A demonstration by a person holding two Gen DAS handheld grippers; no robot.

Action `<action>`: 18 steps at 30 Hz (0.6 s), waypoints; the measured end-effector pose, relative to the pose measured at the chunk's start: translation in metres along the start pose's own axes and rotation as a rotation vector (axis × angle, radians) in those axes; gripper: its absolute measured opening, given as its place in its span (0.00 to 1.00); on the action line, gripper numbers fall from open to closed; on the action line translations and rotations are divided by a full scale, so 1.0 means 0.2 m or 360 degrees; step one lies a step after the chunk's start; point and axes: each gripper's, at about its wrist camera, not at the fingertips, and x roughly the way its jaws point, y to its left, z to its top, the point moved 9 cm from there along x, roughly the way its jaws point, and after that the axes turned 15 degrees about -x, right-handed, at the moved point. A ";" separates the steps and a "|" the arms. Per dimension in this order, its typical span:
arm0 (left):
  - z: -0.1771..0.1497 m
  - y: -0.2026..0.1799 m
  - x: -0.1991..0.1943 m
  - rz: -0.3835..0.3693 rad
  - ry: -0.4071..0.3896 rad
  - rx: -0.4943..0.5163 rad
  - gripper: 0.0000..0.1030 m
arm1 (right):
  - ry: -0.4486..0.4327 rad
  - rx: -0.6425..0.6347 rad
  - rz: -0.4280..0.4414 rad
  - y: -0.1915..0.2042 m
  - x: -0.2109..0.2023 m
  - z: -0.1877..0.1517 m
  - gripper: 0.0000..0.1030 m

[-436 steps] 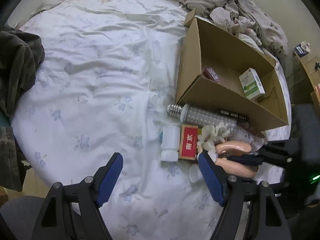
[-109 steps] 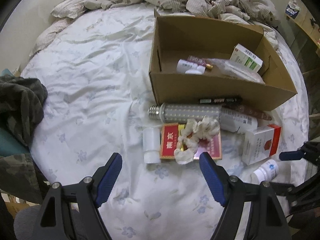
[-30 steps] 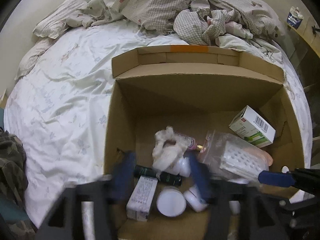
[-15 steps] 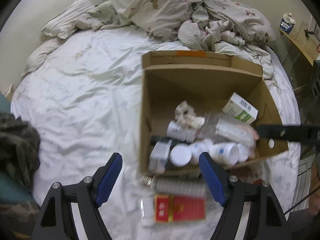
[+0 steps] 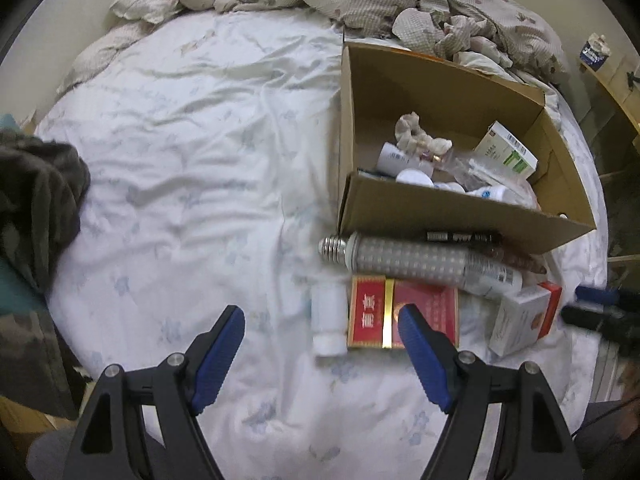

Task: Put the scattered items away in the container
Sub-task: 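Grasp the red-and-white cigarette carton with the right tool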

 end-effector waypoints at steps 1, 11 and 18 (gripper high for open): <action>-0.01 0.00 0.00 -0.0003 0.0000 0.0000 0.77 | 0.0015 -0.0022 -0.0046 0.01 0.03 -0.02 0.90; -0.16 0.02 -0.06 0.0007 -0.0005 0.0110 0.77 | 0.0061 -0.0127 -0.0240 0.03 0.26 -0.03 0.90; -0.23 -0.07 0.01 -0.0015 0.0037 0.0177 0.77 | 0.0021 -0.0118 -0.0124 0.04 0.22 -0.02 0.64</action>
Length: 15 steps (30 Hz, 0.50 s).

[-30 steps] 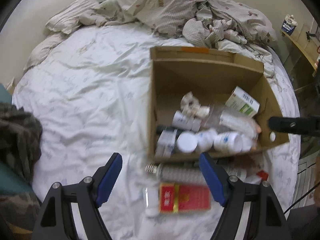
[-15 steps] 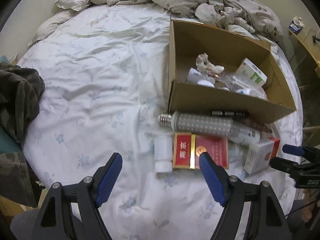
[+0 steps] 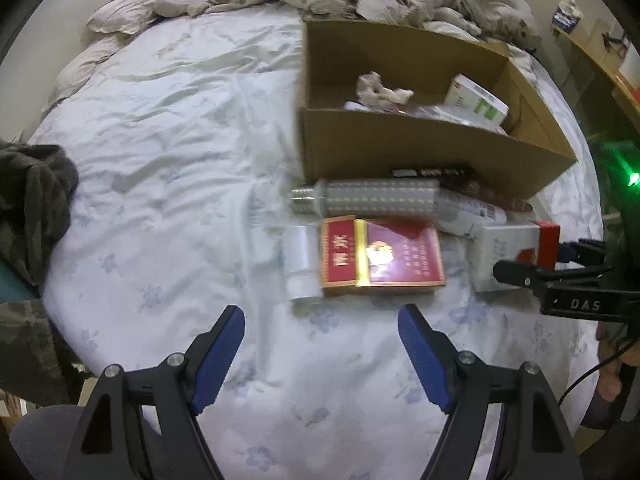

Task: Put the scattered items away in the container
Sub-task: 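Grasp the red-and-white cigarette carton with the right tool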

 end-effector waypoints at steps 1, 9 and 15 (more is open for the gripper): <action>0.00 -0.02 0.01 -0.0018 0.0008 0.0003 0.77 | -0.0011 -0.0004 0.0017 0.00 -0.02 0.00 0.61; 0.06 -0.09 0.12 -0.0117 0.0038 -0.0055 0.77 | -0.0053 0.0053 0.0143 -0.04 -0.09 0.01 0.48; 0.06 -0.10 0.13 -0.0122 0.0051 -0.0044 0.77 | 0.0016 -0.0034 0.0231 0.03 0.00 -0.01 0.50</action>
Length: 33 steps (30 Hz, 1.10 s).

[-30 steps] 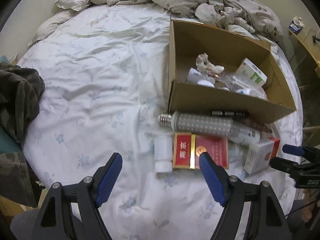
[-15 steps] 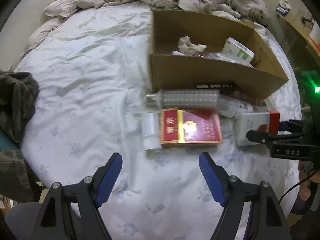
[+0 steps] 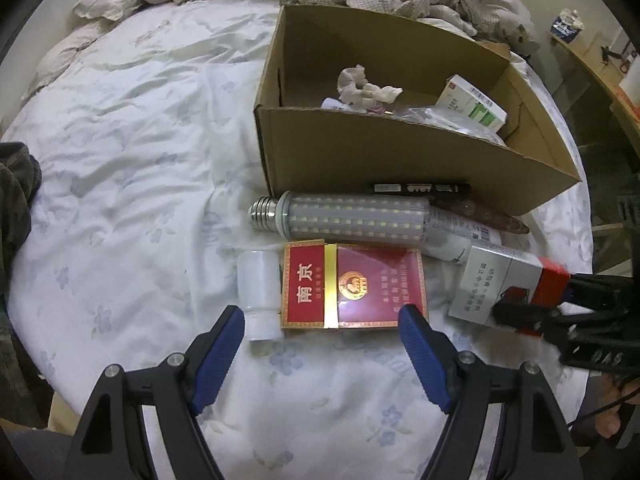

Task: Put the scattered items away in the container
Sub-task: 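Grasp the red-and-white cigarette carton with the right tool, then grasp the red Nanjing cigarette pack with the left tool while the right tool holds the carton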

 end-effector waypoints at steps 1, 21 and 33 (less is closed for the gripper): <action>0.00 0.00 -0.01 -0.0001 -0.0005 0.0011 0.77 | 0.0013 -0.0064 -0.0026 0.03 0.01 0.00 0.48; 0.03 0.00 0.17 -0.0144 0.0139 -0.0072 0.78 | -0.0169 -0.0029 -0.0008 0.06 -0.16 0.18 0.24; -0.02 -0.18 0.17 -0.0070 0.0101 0.0171 0.81 | -0.0202 -0.0023 0.0029 0.08 -0.20 0.21 0.24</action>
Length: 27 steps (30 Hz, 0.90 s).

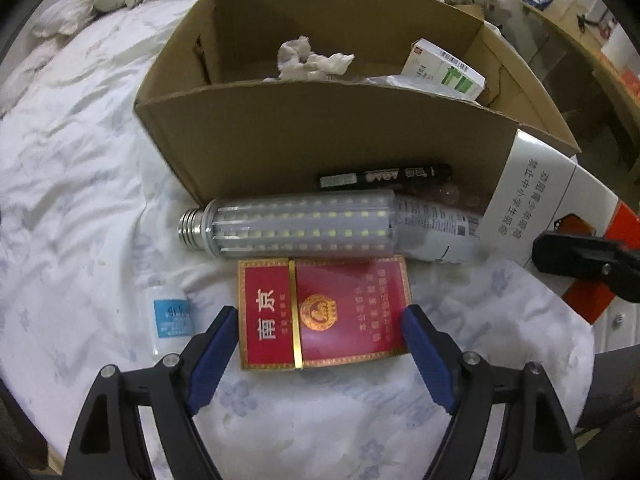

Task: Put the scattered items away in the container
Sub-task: 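Grasp the red Nanjing cigarette pack with the left tool while the right tool holds the carton, then carry both cigarette boxes over the cardboard box and open both tools to drop them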

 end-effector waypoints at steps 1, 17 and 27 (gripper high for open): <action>0.00 -0.01 0.00 0.0001 -0.0004 0.0010 0.82 | 0.0000 0.0003 -0.0002 -0.01 -0.01 0.00 0.24; -0.06 -0.07 0.01 0.0139 0.0006 0.0134 0.88 | -0.0011 0.0023 0.0022 -0.03 -0.05 0.02 0.24; -0.03 -0.12 -0.40 -0.0040 -0.0221 0.0145 0.87 | -0.0247 0.0096 0.0155 -0.04 -0.31 0.18 0.24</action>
